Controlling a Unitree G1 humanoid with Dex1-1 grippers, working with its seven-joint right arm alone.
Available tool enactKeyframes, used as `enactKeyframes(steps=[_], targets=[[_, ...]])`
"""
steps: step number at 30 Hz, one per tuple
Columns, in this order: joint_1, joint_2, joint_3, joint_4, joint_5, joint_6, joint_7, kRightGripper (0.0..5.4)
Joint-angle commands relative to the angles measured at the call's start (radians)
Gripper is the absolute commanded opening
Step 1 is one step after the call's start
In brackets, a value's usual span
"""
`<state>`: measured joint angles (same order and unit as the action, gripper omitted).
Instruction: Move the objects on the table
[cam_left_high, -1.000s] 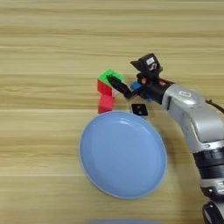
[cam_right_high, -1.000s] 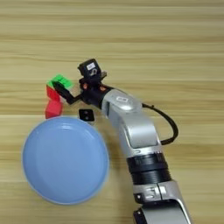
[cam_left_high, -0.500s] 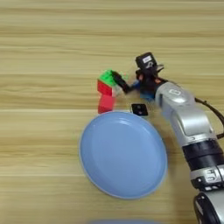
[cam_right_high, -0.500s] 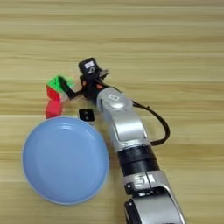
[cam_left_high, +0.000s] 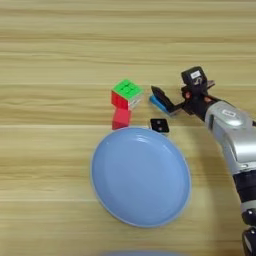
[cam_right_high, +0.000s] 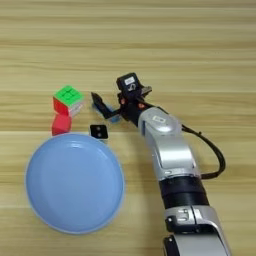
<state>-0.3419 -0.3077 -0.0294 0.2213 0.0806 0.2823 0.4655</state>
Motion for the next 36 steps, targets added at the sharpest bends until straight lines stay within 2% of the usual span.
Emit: enactKeyframes(steps=[1, 8, 13, 19, 28, 32, 36], targets=[[-0.048, -0.031, -0.003, -0.014, -0.008, -0.007, -0.002, 5.37], [-0.058, -0.032, 0.036, 0.037, -0.052, 0.008, -0.002, 5.37], [-0.097, -0.025, 0.034, 0.066, -0.062, 0.070, -0.020, 4.66], [-0.186, -0.018, 0.011, 0.093, -0.034, 0.221, -0.018, 3.76], [-0.238, -0.054, 0.051, 0.100, -0.040, 0.373, 0.053, 2.59], [-0.190, -0.110, 0.161, 0.083, -0.093, 0.367, 0.150, 2.01], [-0.171, -0.132, 0.202, 0.122, -0.129, 0.331, 0.166, 1.51]])
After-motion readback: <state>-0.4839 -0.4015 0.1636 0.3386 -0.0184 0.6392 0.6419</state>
